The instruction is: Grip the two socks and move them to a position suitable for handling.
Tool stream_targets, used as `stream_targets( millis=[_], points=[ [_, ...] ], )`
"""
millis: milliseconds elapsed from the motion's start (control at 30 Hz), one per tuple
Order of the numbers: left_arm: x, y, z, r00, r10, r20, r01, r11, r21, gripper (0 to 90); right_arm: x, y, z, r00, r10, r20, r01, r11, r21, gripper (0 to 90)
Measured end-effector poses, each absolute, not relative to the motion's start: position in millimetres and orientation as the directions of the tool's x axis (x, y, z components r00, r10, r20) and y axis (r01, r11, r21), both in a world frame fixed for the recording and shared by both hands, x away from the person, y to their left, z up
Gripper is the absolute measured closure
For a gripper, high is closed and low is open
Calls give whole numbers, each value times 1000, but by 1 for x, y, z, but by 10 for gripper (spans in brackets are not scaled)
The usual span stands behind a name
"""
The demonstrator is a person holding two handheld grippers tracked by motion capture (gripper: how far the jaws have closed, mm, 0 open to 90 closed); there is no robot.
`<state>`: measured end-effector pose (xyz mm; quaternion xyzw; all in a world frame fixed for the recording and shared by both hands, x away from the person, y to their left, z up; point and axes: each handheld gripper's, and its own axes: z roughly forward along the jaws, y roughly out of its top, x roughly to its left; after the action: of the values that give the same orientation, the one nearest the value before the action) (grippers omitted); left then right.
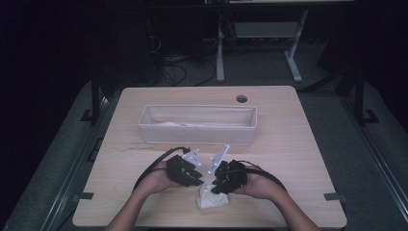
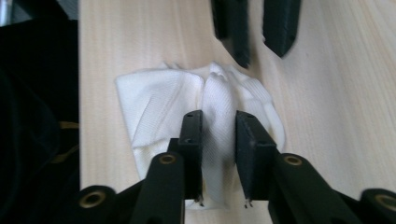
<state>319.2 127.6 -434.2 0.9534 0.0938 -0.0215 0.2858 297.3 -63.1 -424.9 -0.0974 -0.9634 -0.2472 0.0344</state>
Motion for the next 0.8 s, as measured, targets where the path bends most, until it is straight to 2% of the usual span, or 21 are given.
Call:
stream_targets(
  millis=[233, 400, 567, 800],
  points=[
    [312, 136, -425, 983, 167, -78, 181, -805, 564, 708, 302, -59, -431, -972, 193, 133, 232, 862, 450, 752],
    [303, 136, -416, 990, 110, -87, 141, -794, 591, 708, 303, -58, -431, -971, 192, 142, 236, 863, 448, 751],
    [298, 126, -420, 994, 63, -89, 103, -816, 569, 720, 304, -57, -431, -971, 192, 143, 237, 864, 444, 748],
    [299, 115, -431, 993, 87, -80, 117, -840, 529, 708, 303, -58, -431, -973, 182, 145, 229, 865, 447, 726]
  ],
)
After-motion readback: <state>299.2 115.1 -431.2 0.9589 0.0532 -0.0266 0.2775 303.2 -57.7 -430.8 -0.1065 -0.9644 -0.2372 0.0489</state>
